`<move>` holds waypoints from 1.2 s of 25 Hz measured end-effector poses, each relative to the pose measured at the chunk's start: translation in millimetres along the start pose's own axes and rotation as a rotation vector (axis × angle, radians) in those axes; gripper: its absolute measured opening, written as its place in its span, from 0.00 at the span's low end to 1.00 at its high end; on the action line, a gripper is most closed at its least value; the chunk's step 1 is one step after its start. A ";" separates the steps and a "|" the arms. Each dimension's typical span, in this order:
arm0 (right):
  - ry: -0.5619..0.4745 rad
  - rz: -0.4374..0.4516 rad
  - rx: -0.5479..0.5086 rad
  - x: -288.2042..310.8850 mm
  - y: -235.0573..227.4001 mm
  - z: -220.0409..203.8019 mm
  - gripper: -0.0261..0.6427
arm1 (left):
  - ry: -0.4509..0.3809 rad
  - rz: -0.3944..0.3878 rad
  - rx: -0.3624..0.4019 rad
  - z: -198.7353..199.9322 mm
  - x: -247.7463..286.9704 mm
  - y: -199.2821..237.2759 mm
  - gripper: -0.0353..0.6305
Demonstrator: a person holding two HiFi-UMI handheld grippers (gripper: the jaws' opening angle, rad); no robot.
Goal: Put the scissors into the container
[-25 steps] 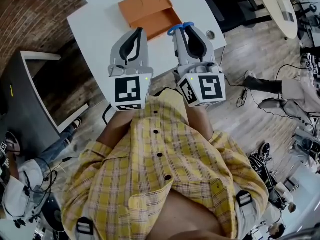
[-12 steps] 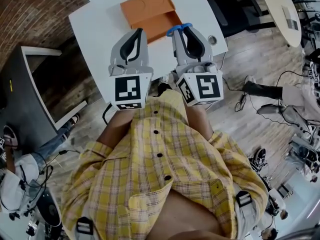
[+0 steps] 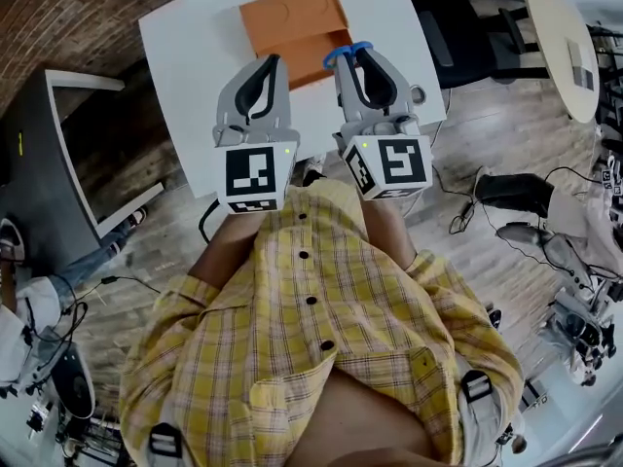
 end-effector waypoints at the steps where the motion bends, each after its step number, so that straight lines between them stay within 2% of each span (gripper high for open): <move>1: 0.006 0.007 -0.002 3.4 -1.8 -2.1 0.16 | 0.004 0.007 -0.001 -1.3 2.4 0.2 0.06; 13: 0.065 0.107 -0.029 40.8 -9.2 -21.8 0.16 | 0.045 0.078 -0.012 -12.2 25.6 11.0 0.06; 21: 0.104 0.145 -0.063 57.8 -18.4 -37.1 0.16 | 0.081 0.094 -0.025 -22.1 43.7 12.8 0.06; 30: 0.180 0.192 -0.142 71.7 -28.4 -63.8 0.16 | 0.110 0.117 -0.031 -30.9 56.9 10.5 0.06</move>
Point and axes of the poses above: the fingertips, and each gripper's own axes: x forward along the fingers, y to its left, z out of its top, the point moved 6 cm from there along -x, backward along the fingers, and after that the axes turned 2 degrees about -z, right-handed, at the moved point
